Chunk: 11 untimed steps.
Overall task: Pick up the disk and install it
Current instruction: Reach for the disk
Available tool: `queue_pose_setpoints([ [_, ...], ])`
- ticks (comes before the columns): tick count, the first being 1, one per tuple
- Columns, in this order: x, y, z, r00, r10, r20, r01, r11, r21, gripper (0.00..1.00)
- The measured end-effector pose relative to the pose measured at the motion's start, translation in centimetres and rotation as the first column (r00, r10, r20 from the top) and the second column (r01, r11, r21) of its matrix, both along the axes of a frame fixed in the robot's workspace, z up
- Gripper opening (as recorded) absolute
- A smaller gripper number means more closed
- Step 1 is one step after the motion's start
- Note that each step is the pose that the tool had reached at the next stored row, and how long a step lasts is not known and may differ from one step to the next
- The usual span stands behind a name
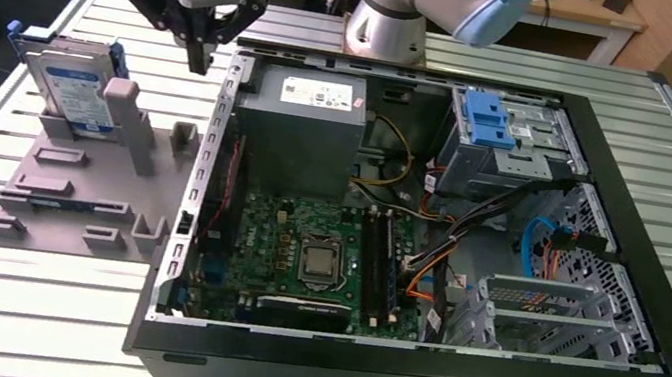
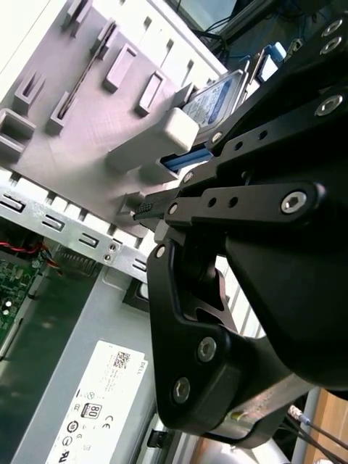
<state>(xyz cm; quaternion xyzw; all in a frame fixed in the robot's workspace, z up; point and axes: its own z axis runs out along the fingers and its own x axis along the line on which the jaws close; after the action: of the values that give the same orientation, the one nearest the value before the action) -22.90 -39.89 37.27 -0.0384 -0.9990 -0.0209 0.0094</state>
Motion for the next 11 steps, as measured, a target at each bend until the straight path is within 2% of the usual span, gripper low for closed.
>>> queue_pose_setpoints([
  [11,-0.63,0.0,-0.15,1.0,0.0,-0.0038,0.0,1.0,0.0,0.11],
])
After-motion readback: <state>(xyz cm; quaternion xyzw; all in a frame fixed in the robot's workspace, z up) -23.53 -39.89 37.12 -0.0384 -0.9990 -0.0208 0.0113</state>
